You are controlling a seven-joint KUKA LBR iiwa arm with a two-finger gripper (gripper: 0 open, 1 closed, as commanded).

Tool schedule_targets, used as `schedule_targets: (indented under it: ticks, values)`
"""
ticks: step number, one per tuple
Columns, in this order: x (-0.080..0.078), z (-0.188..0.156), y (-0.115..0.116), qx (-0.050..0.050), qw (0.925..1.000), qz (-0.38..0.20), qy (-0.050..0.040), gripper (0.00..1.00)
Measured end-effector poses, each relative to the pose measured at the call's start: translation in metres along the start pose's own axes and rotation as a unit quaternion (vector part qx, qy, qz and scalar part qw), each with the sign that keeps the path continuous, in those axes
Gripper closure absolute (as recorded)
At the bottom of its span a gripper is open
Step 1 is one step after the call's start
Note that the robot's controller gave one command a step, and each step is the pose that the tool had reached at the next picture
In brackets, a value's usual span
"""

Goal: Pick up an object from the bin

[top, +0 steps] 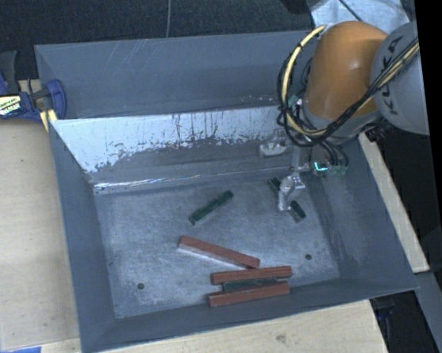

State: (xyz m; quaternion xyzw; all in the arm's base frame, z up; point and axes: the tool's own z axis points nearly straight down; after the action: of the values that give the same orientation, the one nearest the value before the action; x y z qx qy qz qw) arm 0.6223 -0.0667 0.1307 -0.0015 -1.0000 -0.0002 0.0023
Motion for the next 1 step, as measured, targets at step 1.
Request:
schedule_targets:
  ticks: [1]
  values:
    - [-0.0021,-0.0044,0.0000,0.000,1.0000,-0.001,-0.0040,0.00]
